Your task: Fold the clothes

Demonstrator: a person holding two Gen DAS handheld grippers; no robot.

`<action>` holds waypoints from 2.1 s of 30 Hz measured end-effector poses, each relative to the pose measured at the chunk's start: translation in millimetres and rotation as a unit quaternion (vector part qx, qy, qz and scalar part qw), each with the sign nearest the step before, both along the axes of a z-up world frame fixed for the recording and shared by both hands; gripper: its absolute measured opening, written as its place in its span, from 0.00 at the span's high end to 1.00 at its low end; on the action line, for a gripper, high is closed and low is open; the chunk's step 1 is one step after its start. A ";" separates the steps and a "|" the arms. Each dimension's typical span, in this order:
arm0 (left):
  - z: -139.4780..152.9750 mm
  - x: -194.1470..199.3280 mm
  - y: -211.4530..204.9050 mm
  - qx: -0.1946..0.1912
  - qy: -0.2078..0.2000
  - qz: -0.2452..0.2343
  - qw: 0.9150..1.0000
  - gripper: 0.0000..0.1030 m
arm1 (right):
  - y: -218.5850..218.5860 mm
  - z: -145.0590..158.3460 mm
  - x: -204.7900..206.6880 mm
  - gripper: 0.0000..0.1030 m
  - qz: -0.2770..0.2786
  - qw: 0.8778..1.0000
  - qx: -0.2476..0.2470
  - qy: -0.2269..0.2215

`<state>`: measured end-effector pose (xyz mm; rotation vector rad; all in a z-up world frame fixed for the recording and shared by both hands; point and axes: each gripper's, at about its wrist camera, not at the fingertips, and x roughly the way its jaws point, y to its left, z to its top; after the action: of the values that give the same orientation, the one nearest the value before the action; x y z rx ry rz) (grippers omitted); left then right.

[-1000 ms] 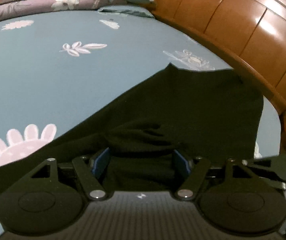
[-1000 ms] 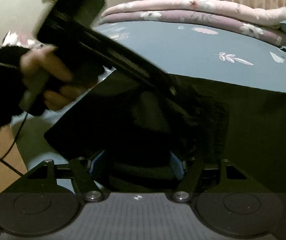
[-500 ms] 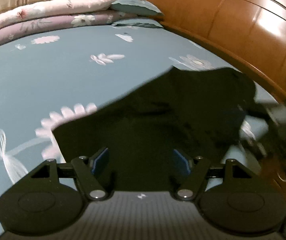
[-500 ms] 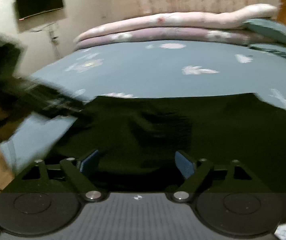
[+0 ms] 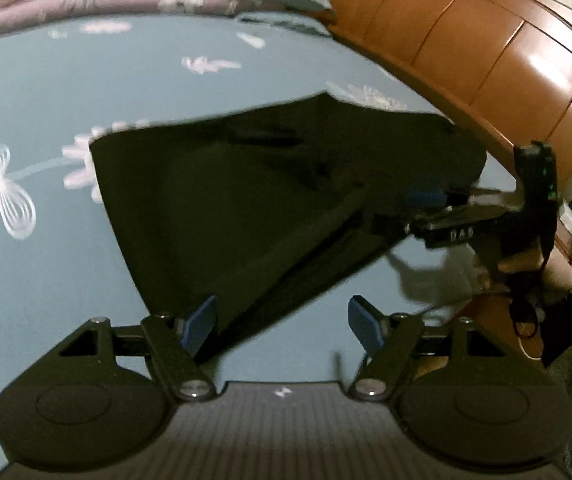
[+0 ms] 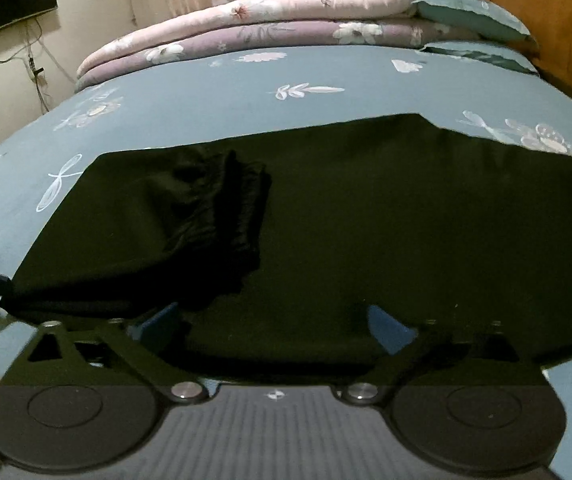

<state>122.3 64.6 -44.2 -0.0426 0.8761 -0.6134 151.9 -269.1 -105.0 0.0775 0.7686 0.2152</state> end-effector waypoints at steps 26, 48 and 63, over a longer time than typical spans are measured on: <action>-15.7 136.0 -14.2 0.063 -0.010 0.075 0.995 0.28 | 15.8 0.2 -1.7 0.00 0.006 0.998 -0.061 0.020; 35.5 150.2 -32.4 0.044 0.023 0.103 0.993 0.28 | -72.8 51.9 25.9 0.00 -0.129 0.991 0.001 0.035; 66.6 158.8 -85.4 0.061 0.021 0.095 0.993 0.28 | -201.8 36.7 -3.9 0.00 -0.256 0.955 0.151 0.012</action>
<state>281.2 -20.8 22.4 -0.0285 0.9364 -0.3808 148.0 -470.9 -68.3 0.5631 0.7106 -0.1651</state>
